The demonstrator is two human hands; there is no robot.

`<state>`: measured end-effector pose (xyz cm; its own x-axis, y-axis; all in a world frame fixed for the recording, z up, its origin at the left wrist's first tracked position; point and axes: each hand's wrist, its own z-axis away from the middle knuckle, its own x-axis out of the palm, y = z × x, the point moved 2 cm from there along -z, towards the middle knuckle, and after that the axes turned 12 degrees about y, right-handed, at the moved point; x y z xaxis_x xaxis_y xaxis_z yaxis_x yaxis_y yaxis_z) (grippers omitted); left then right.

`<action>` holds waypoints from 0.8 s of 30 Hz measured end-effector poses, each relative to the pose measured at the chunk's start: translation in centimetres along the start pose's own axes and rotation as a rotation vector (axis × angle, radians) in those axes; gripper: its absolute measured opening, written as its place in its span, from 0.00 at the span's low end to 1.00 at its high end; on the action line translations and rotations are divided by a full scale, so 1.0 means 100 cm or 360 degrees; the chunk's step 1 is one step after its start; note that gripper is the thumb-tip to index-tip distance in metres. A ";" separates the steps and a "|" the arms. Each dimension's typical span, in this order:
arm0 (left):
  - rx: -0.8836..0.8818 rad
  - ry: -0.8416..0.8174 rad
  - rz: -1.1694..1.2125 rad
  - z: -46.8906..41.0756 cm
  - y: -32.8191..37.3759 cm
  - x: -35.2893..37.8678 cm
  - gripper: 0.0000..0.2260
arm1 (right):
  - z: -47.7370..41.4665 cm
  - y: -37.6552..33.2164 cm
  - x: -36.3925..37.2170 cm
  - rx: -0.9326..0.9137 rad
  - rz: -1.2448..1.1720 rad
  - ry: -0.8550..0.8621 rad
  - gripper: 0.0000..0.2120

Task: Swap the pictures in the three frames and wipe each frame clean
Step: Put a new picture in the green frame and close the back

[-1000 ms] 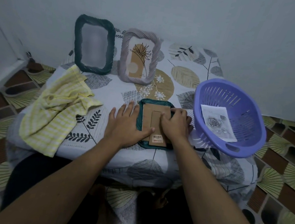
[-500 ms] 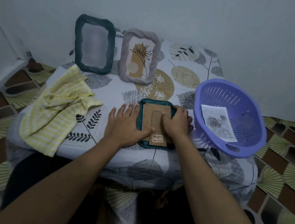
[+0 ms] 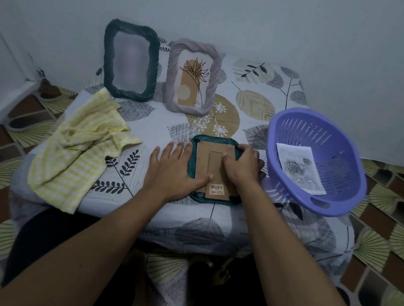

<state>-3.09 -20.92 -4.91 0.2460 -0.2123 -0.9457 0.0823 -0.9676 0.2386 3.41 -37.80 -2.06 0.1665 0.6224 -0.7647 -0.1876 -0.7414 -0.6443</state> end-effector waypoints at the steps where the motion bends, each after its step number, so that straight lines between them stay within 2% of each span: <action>1: -0.0001 0.0002 0.0002 0.000 0.000 0.000 0.49 | 0.000 0.000 0.000 -0.0004 -0.0001 0.0003 0.24; 6: -0.0017 0.0013 0.0030 0.000 0.001 -0.001 0.49 | 0.002 0.000 -0.001 -0.0019 -0.0009 0.0019 0.22; 12: -0.0025 0.0019 0.0053 0.000 0.001 -0.002 0.49 | 0.003 0.000 0.001 -0.0058 0.0034 0.0013 0.15; 19: -0.0035 0.0025 0.0103 0.000 0.002 -0.002 0.48 | 0.005 0.001 0.000 -0.0014 -0.0069 0.0077 0.26; 24: -0.0031 0.0033 0.0092 0.000 0.002 -0.003 0.48 | 0.004 0.001 0.000 -0.0067 0.0043 0.0023 0.24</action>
<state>-3.20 -21.02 -4.57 0.2707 -0.2649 -0.9255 0.0862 -0.9509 0.2974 2.97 -37.73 -2.16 0.1758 0.5987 -0.7814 -0.1516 -0.7678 -0.6224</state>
